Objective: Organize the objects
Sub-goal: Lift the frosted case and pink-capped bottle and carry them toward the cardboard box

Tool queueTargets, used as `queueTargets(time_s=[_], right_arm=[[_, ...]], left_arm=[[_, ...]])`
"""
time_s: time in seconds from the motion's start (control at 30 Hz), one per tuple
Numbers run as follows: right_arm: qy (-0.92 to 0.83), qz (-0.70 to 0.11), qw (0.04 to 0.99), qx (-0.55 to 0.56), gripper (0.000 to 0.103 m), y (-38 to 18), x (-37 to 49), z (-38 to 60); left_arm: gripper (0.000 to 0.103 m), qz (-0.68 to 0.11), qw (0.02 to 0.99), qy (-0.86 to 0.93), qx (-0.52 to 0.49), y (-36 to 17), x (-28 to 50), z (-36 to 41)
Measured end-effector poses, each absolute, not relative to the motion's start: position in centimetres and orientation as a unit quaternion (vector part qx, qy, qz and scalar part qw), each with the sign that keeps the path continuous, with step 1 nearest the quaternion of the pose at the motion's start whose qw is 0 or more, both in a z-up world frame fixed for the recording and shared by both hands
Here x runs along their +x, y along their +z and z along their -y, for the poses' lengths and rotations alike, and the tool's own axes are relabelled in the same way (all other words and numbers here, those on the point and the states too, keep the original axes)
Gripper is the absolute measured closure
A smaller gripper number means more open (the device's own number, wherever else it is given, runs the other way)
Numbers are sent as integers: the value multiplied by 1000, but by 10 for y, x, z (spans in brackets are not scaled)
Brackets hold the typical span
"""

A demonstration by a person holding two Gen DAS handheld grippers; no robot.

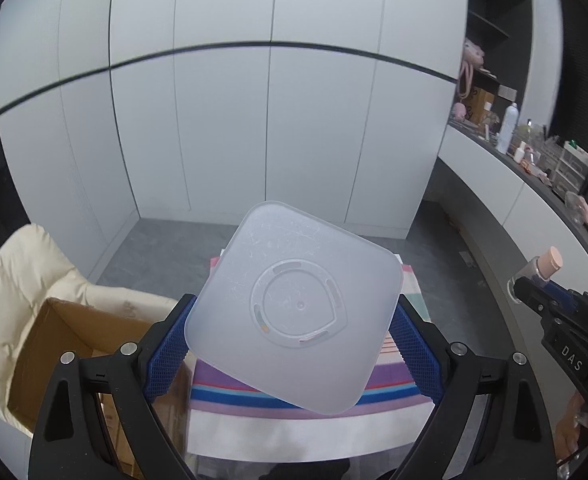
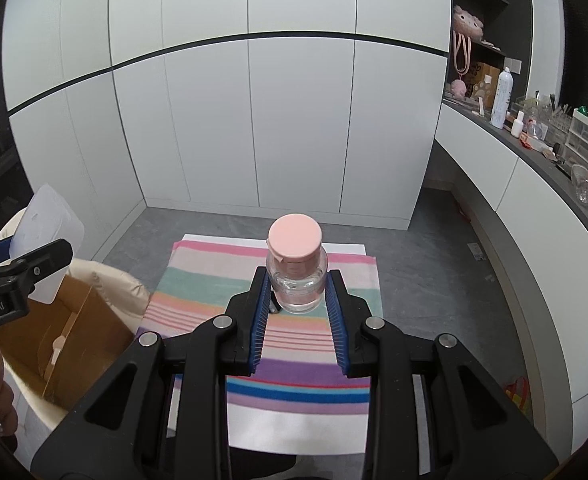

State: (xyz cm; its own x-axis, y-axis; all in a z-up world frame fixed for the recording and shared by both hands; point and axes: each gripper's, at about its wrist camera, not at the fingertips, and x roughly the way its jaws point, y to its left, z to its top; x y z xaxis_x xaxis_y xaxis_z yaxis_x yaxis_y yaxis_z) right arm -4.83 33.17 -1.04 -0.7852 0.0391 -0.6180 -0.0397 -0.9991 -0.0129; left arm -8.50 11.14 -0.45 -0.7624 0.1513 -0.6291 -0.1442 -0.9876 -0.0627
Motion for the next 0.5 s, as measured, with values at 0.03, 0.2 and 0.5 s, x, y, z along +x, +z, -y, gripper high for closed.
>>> queueTargets(time_s=[0.03, 0.2, 0.5], right_arm=[[945, -2, 18, -326, 74, -10, -41, -331], [944, -10, 5, -329, 74, -10, -10, -327], [943, -29, -1, -330, 74, -12, 47, -331]], left_arm=[[10, -1, 75, 942, -327, -2, -76, -112], [10, -27, 91, 951, -294, 13, -34, -118], [10, -53, 114, 952, -281, 9, 27, -125]])
